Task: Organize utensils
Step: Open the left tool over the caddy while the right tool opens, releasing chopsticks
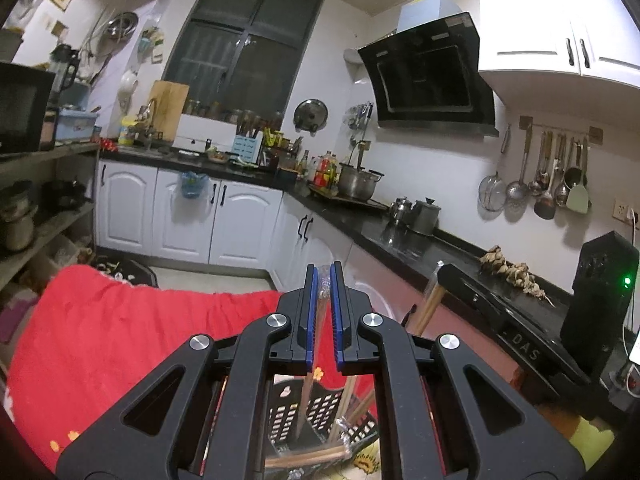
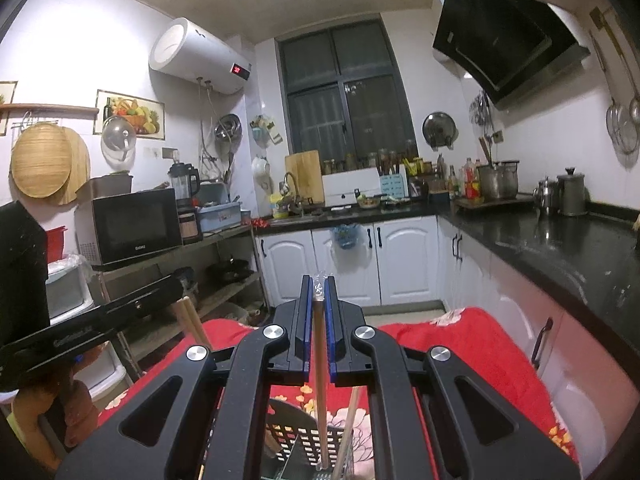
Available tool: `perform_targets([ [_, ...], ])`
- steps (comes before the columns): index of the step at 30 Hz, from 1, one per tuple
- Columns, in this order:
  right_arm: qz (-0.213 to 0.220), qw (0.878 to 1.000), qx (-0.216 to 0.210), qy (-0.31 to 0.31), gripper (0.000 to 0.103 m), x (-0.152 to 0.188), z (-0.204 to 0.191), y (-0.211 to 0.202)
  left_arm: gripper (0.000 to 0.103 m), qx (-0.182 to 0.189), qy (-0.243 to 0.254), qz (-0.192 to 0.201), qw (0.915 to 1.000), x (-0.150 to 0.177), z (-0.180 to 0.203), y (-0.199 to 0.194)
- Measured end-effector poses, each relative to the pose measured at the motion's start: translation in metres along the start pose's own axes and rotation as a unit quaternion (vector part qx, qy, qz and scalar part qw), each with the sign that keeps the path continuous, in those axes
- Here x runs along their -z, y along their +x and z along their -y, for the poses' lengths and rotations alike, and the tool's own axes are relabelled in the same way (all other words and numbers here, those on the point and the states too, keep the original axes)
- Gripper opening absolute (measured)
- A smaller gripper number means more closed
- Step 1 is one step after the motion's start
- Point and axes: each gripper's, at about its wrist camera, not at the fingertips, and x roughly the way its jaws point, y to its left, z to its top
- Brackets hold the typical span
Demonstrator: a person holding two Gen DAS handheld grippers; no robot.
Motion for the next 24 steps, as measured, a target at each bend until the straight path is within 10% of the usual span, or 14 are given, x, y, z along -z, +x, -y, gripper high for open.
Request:
perform_targets([
  [24, -0.067, 0.997, -0.007, 0.034, 0.007, 0.042, 0.004, 0.032, 0.004, -0.008, -0.029, -0.040, 0.9987, 0.039, -0.019, 0.009],
])
